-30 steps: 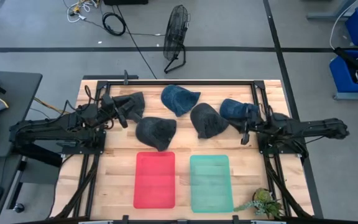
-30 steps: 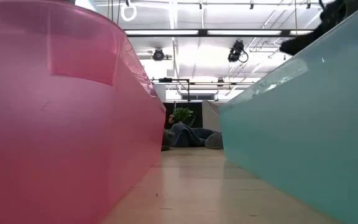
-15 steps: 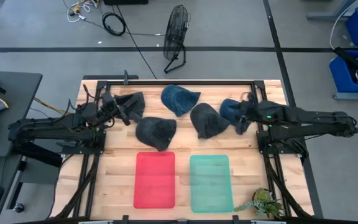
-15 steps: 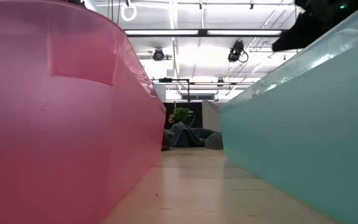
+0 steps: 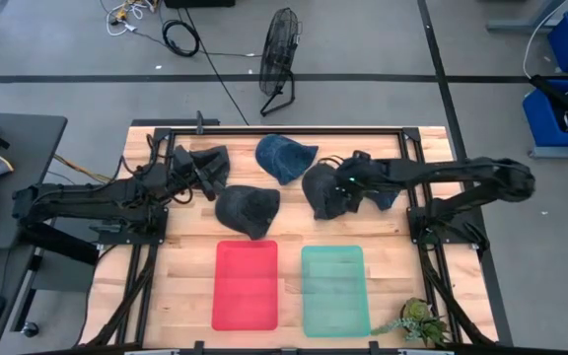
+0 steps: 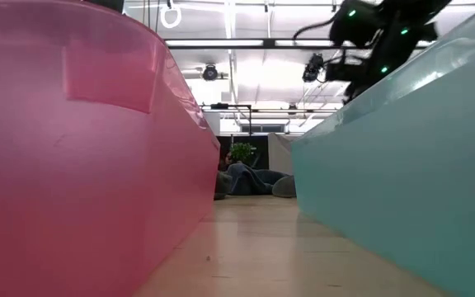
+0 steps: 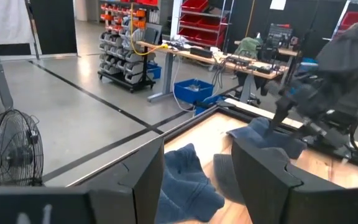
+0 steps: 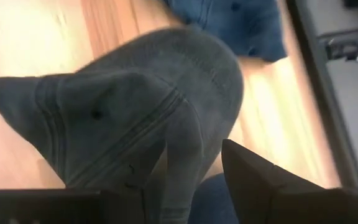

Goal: Pick & Place hat
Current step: Put the right black cap into the green bin

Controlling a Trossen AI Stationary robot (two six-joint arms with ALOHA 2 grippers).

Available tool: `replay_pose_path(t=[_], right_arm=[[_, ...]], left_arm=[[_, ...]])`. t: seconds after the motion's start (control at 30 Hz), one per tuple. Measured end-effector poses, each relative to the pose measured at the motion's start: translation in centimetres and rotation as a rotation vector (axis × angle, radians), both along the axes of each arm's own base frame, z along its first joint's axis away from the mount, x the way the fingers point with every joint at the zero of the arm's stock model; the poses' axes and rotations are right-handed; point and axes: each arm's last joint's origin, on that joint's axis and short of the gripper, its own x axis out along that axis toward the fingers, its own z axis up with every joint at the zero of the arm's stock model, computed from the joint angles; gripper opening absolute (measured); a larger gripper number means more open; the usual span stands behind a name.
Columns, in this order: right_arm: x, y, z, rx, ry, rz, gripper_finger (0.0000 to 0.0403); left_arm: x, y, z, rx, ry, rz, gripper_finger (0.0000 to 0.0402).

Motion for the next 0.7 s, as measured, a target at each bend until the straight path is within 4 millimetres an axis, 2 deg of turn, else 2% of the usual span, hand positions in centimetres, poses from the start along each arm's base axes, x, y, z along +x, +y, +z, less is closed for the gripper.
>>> replay_pose_path(t=[0.2, 0.43, 0.7], right_arm=[[1.6, -1.3, -1.3, 0.095, 0.098, -0.011, 0.0160], [2.2, -2.9, -3.3, 0.087, 0.172, -0.069, 0.0160], [3.0, -3.8, -4.1, 0.064, 0.126, -0.097, 0.0152]], left_arm=[[0.0, 0.0, -0.3, -0.004, 0.028, 0.000, 0.0193], [-0.1, -0.2, -0.9, -0.014, 0.098, -0.010, 0.0193], [0.0, -0.5, -1.0, -0.014, 0.109, -0.034, 0.0193]])
